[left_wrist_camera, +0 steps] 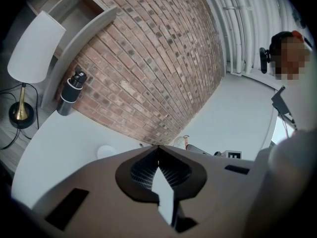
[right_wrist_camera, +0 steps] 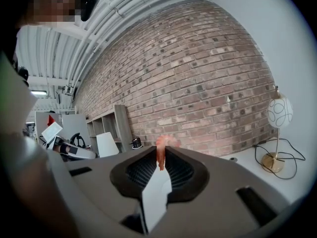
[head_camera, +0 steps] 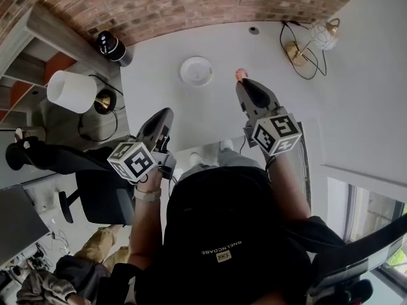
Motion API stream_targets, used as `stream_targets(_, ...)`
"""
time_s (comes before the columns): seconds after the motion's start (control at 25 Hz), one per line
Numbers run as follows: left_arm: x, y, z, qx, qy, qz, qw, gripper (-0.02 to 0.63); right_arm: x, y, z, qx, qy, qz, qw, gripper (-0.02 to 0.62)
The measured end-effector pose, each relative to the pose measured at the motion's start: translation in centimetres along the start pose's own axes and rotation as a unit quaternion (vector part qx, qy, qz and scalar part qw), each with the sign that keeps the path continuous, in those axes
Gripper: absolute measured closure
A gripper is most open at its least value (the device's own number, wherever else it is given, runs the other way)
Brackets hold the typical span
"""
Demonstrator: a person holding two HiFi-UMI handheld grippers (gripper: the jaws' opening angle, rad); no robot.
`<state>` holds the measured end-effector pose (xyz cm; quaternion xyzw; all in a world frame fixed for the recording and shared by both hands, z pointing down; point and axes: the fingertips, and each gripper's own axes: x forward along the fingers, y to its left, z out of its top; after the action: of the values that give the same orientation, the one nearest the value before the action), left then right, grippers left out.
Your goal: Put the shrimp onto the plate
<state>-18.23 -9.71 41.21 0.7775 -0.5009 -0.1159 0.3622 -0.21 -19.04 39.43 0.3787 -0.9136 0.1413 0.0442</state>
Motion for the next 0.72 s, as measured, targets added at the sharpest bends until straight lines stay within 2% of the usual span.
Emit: stream_targets(0.72, 0.1, 1.0, 1.0, -0.002, -0.037, 0.069, 0.9969, 0.603, 5.8, -1.5, -0.1, -0.005, 0.024, 0.071, 0.997, 0.543)
